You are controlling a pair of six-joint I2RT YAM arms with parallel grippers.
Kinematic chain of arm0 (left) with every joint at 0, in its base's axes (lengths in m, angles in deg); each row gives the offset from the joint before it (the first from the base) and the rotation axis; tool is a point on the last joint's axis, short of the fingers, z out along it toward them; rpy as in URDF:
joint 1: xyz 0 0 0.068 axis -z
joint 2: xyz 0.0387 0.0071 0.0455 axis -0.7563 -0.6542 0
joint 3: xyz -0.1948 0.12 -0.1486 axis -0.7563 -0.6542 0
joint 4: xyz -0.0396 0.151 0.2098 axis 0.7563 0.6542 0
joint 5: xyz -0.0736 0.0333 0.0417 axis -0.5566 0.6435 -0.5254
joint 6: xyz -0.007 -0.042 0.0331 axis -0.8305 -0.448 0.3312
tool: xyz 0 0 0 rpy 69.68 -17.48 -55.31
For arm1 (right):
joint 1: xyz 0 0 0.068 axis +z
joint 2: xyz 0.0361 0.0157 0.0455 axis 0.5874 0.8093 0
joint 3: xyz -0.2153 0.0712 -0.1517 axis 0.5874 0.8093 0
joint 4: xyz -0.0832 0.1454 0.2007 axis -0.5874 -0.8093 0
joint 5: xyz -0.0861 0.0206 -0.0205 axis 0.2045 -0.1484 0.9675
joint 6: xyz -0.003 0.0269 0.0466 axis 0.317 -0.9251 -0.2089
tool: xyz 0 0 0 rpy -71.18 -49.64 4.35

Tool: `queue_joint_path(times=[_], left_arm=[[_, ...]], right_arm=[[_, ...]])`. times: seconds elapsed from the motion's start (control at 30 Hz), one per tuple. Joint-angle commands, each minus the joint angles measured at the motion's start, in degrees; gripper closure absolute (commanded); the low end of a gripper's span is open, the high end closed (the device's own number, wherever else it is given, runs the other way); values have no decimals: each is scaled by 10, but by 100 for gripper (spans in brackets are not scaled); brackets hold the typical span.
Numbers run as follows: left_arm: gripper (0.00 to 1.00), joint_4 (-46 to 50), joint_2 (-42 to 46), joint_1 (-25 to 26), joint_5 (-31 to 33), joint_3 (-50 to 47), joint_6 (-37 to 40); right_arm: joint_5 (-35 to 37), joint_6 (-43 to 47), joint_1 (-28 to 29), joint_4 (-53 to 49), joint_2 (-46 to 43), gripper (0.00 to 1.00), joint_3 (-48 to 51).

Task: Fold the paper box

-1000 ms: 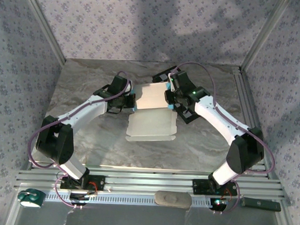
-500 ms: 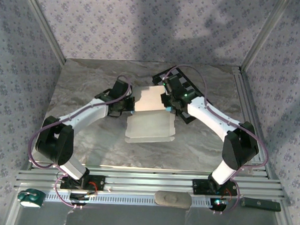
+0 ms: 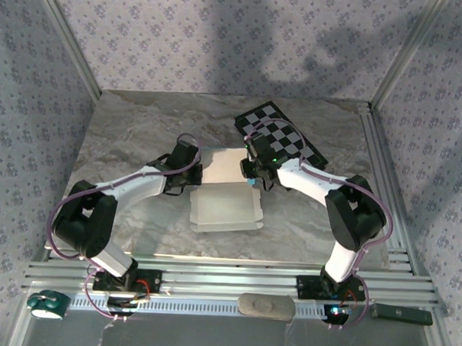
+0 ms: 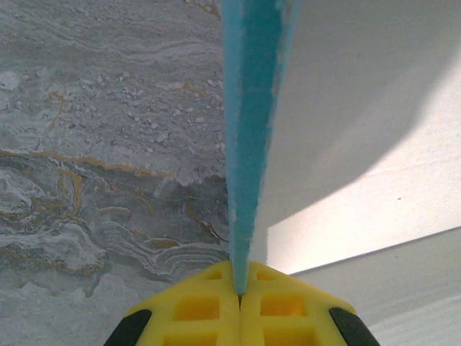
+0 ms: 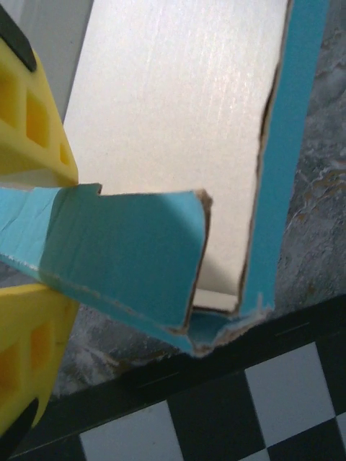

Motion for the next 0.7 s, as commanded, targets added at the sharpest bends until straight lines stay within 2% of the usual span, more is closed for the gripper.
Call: queue_joint_path(times=[0.0,0.37,0.5,0.67], left_arm=[[100,-34,13,2,16,-9,11],[100,-33,8,-2,19,-6,24],[100,-60,23,-2,27,-29,23],[100,-112,49,12,66,-68,33]], right_arm=[[-21,-3,2,23,-4,55,23],[-63,6,-3,28,-50,43,88],[8,-4,19,2,-53,50,93],[74,-16,48,-10,-55,49,101]])
